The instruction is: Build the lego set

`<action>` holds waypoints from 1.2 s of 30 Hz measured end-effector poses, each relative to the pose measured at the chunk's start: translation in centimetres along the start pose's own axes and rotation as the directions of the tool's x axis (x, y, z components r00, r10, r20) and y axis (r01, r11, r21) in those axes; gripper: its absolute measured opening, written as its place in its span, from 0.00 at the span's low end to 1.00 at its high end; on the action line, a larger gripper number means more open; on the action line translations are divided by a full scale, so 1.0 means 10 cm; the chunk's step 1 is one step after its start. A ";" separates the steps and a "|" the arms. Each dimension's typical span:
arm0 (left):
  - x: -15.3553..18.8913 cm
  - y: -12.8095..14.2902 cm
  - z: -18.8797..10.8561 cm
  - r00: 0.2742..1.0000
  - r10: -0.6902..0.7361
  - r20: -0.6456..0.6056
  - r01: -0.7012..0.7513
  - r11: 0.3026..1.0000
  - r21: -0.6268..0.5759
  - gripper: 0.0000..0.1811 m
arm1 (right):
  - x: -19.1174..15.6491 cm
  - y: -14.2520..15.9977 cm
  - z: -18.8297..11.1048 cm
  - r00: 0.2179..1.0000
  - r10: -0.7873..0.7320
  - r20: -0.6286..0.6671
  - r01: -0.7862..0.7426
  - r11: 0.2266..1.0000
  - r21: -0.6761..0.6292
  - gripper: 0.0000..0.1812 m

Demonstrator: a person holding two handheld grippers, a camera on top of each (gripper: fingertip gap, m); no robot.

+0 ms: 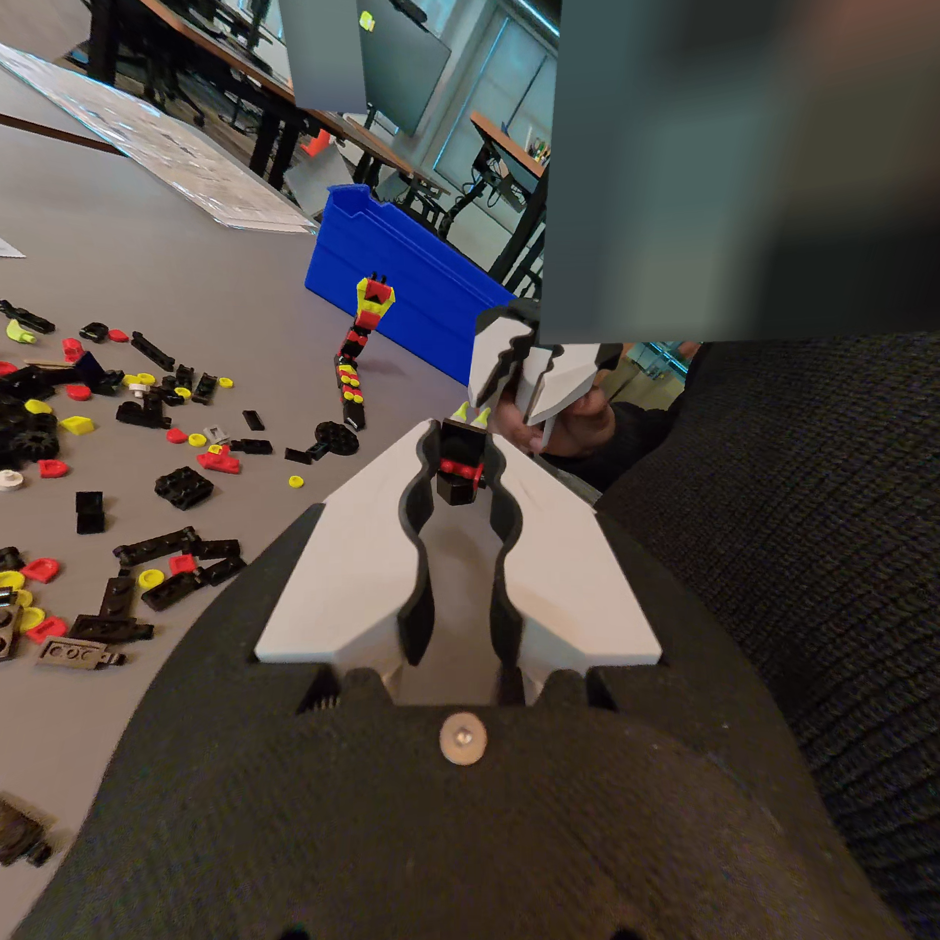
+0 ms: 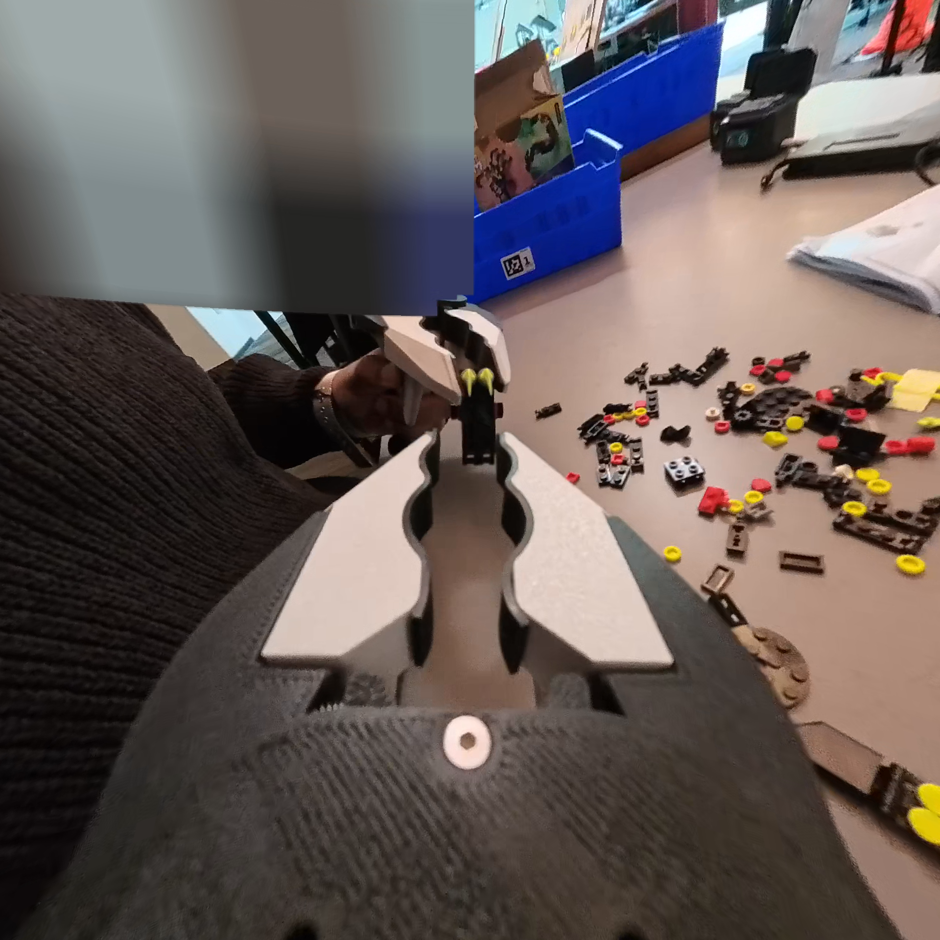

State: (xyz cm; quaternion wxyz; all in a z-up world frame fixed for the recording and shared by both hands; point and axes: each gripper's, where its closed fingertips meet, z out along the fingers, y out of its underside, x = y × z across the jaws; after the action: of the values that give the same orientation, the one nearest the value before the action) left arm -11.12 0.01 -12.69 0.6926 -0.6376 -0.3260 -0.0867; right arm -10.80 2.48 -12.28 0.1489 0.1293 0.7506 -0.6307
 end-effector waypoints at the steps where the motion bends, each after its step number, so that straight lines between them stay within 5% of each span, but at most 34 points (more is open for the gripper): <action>1: 0.00 0.00 0.00 1.000 -0.001 -0.001 0.001 1.000 0.000 0.08 | 0.00 -0.01 0.00 1.000 -0.009 -0.002 0.009 1.000 0.003 0.12; 13: -0.02 0.02 -0.01 0.999 -0.034 -0.012 0.034 0.999 -0.008 0.08 | 0.07 -0.01 -0.01 0.996 -0.038 -0.075 0.036 0.999 -0.021 0.22; 23: 0.02 0.03 -0.04 1.000 -0.003 -0.007 0.003 0.999 -0.034 0.08 | 0.30 -0.02 -0.04 0.831 -0.418 -0.367 0.397 0.908 -0.136 0.25; 36: -0.15 -0.01 0.07 0.987 -0.161 -0.023 0.160 0.986 -0.035 0.08 | 0.35 0.31 -0.02 0.924 -0.220 -0.314 0.172 0.970 -0.174 0.34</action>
State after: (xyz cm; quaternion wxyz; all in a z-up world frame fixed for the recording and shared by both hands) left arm -12.59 0.21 -13.50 0.6768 -0.6195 -0.3659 -0.1560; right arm -12.83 3.23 -16.37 -0.0340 0.1466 0.8172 -0.5564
